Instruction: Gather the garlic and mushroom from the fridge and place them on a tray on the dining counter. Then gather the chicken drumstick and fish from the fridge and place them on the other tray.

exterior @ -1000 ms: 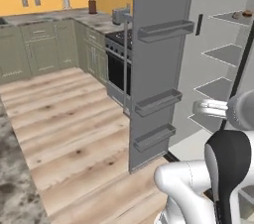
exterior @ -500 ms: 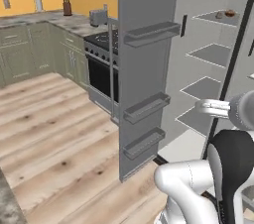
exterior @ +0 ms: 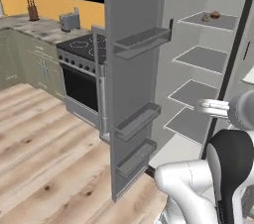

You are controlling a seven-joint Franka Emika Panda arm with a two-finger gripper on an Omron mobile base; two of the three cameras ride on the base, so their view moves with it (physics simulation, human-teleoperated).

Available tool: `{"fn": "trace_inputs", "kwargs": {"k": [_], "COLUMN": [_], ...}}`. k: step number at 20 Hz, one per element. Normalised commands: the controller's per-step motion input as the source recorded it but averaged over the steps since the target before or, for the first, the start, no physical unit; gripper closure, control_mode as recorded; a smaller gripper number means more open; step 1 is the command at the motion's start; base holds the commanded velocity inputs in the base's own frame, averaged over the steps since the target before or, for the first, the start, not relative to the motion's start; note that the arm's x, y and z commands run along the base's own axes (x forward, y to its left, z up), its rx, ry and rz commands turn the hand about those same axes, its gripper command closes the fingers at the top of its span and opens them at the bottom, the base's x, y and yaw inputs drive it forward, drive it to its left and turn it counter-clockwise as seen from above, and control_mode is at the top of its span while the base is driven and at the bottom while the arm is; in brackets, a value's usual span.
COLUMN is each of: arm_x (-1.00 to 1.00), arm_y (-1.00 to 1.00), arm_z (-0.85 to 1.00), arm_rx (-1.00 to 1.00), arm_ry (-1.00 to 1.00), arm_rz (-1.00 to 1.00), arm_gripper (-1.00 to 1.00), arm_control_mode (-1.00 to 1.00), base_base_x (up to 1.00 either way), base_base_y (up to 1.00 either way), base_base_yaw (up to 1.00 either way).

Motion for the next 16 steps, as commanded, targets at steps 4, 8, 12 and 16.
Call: {"fn": "trace_inputs", "kwargs": {"k": [4, 8, 12, 16], "arm_x": [0.00, 0.00, 0.00, 0.00], "arm_y": [0.00, 0.00, 0.00, 0.00], "arm_z": [0.00, 0.00, 0.00, 0.00], "arm_rx": [0.00, 0.00, 0.00, 0.00], "arm_ry": [0.00, 0.00, 0.00, 0.00], "arm_rz": [0.00, 0.00, 0.00, 0.00], "arm_gripper": [-1.00, -1.00, -1.00, -1.00], "arm_control_mode": [1.00, 1.00, 1.00, 1.00], "base_base_x": [0.66, 0.71, 0.68, 0.65], "base_base_y": [0.00, 0.00, 0.00, 0.00], "base_base_yaw": [-0.31, -0.32, -0.35, -0.33]}}
